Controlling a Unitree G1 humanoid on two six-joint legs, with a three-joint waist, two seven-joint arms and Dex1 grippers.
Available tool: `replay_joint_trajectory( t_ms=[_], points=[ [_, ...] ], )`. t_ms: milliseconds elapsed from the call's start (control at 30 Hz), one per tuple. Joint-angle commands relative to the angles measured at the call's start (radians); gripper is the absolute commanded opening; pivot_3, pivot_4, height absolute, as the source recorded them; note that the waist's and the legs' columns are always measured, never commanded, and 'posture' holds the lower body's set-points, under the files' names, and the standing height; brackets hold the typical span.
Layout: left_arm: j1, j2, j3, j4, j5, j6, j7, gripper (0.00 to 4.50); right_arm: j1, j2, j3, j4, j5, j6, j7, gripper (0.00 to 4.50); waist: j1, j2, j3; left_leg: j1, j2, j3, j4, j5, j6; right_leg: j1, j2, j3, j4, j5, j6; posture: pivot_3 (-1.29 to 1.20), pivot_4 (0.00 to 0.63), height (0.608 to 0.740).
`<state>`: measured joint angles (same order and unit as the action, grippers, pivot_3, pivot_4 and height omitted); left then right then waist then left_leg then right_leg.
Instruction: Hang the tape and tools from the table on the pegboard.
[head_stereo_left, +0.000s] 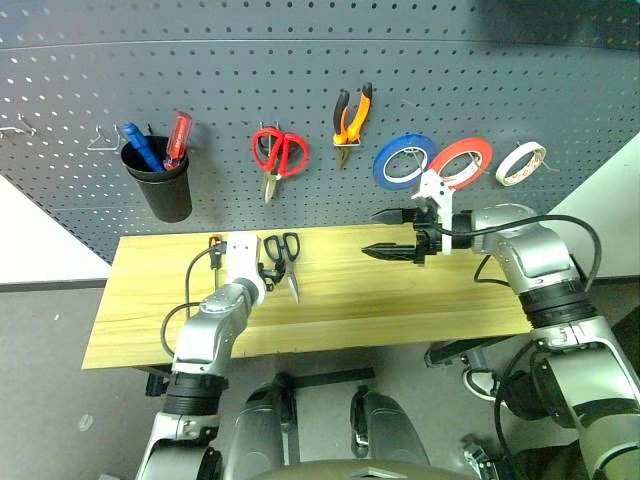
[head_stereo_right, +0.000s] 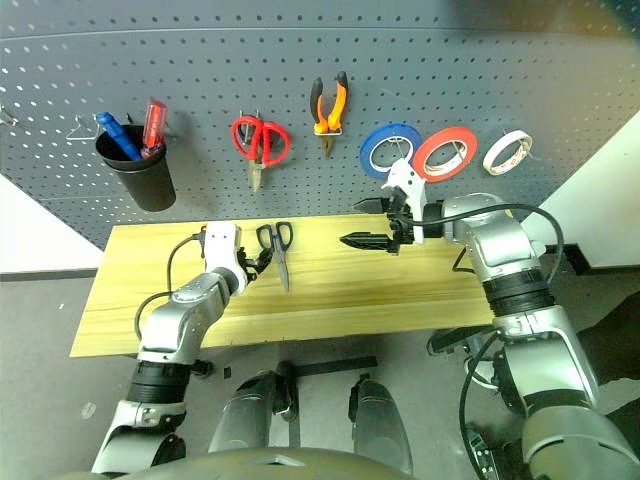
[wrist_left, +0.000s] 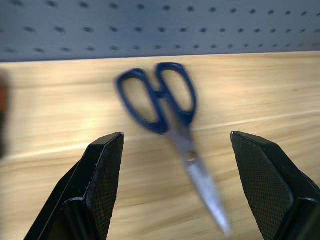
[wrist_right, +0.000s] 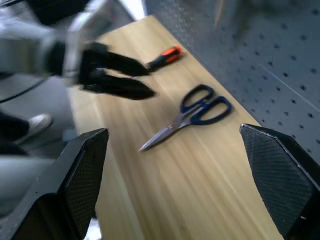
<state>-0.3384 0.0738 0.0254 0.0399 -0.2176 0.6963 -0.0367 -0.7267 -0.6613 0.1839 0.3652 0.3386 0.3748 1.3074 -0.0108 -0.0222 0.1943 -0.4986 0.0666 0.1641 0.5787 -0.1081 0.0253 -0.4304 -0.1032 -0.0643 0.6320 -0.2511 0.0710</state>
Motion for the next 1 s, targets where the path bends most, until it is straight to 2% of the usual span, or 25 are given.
replay_joint_trajectory(
  t_ms=[33,233,367,600,1000],
  points=[
    [-0.070,-0.044,0.040,0.079,0.024,0.012,0.087,3.62,-0.063,-0.031,0.014,0.078,-0.050,-0.101,0.115,4.42,-0.002,0.001,0.004,0.000,0.000,-0.001,0.002,-0.001,0.001,0.000,-0.001,0.000,0.000,0.000,0.000,-0.04,0.250,0.740],
    [-0.224,-0.123,0.086,0.311,0.062,-0.021,0.226,3.62,-0.202,-0.005,0.047,0.328,-0.186,-0.299,0.134,4.42,-0.006,0.004,0.023,0.001,0.000,-0.009,0.015,-0.007,0.012,0.002,-0.002,-0.006,0.000,0.001,0.003,-0.05,0.261,0.740],
    [-0.313,-0.148,0.088,0.409,0.101,0.006,0.305,3.62,-0.237,0.011,0.038,0.386,-0.212,-0.346,0.158,4.42,-0.004,0.003,0.031,0.000,0.000,-0.009,0.016,-0.008,0.013,0.002,-0.003,-0.007,-0.001,0.002,0.003,-0.06,0.265,0.740],
    [-0.393,-0.204,0.120,0.484,0.142,0.097,0.463,3.62,-0.205,0.016,0.028,0.377,-0.227,-0.348,0.167,4.42,-0.005,0.002,0.042,0.000,-0.001,-0.005,0.015,-0.010,0.016,0.002,-0.015,-0.021,-0.002,0.005,0.009,-0.07,0.283,0.740],
    [-0.427,-0.270,0.195,0.482,0.115,0.248,0.564,3.62,-0.181,0.010,0.023,0.337,-0.230,-0.313,0.196,4.42,-0.008,0.002,0.080,0.000,0.000,-0.004,0.017,-0.010,0.016,0.002,-0.018,-0.026,-0.002,0.007,0.013,-0.08,0.342,0.740]
  ],
)
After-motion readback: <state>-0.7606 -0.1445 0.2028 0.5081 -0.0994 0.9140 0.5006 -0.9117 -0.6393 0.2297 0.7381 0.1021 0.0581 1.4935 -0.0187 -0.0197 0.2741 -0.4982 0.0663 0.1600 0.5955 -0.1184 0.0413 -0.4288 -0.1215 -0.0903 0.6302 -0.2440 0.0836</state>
